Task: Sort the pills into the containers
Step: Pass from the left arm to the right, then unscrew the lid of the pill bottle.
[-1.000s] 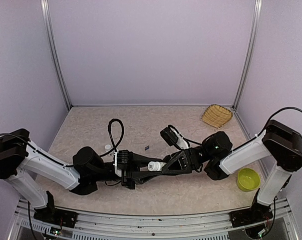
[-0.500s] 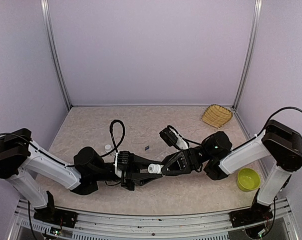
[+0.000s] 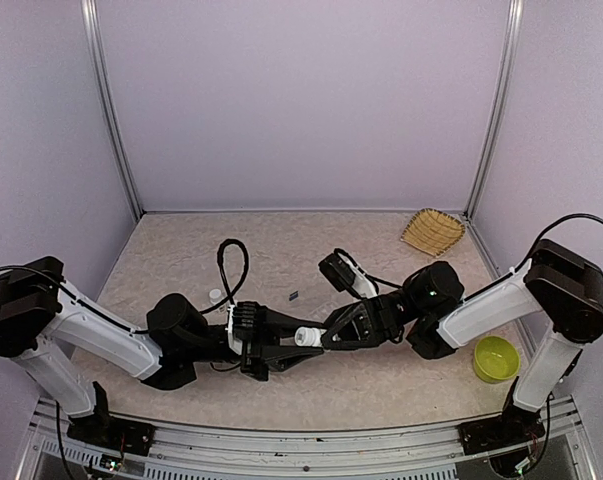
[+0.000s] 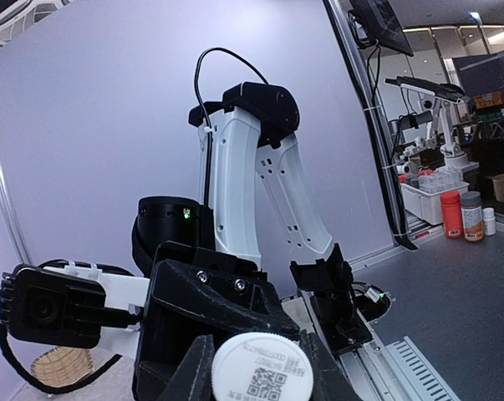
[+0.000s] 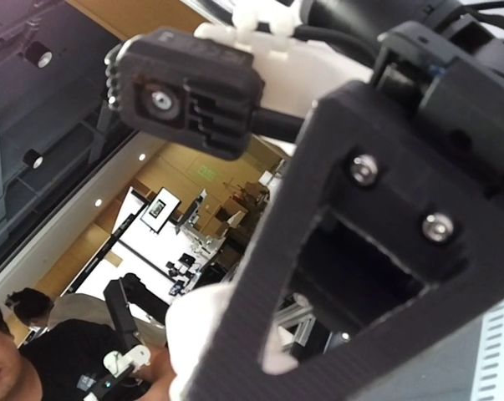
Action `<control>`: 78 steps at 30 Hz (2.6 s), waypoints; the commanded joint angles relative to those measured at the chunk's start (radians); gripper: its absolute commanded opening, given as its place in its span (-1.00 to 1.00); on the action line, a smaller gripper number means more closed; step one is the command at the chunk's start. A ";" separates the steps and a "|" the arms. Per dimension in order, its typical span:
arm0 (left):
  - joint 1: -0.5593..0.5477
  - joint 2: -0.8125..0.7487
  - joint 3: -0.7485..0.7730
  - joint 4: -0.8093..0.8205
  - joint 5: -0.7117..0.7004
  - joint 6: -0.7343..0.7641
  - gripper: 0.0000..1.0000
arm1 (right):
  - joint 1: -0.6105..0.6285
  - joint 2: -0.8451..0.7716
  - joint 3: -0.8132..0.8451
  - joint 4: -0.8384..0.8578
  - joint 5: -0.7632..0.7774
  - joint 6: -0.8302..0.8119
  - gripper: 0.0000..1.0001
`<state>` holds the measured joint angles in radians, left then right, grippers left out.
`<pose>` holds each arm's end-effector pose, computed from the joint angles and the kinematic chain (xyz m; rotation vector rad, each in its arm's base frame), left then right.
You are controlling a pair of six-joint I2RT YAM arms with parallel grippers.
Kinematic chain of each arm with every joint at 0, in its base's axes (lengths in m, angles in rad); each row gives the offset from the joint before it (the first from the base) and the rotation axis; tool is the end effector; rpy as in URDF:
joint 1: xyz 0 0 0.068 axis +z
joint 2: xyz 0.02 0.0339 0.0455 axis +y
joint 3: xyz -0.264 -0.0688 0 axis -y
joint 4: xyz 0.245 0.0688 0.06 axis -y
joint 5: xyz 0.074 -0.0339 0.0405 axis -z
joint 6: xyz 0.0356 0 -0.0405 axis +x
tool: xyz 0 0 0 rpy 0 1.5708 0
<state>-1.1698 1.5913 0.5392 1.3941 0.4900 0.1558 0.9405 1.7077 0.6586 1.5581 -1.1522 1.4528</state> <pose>0.1010 -0.2812 0.2298 1.1481 0.7317 -1.1637 0.1549 0.2675 0.2356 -1.0845 1.6563 2.4198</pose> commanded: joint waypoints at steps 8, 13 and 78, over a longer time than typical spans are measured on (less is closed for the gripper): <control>0.007 -0.043 -0.032 -0.003 -0.049 -0.066 0.49 | -0.032 -0.040 -0.021 0.240 0.010 -0.062 -0.60; 0.001 -0.119 -0.080 -0.068 -0.152 -0.086 0.89 | -0.059 -0.129 -0.040 -0.105 0.008 -0.345 -0.60; 0.050 -0.151 0.146 -0.630 -0.048 0.032 -0.93 | 0.018 -0.486 -0.133 -0.931 0.394 -1.282 -0.40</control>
<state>-1.1225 1.4303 0.6613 0.7605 0.4332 0.1902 0.9474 1.2449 0.5087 0.6537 -0.7433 0.1913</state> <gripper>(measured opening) 0.245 0.319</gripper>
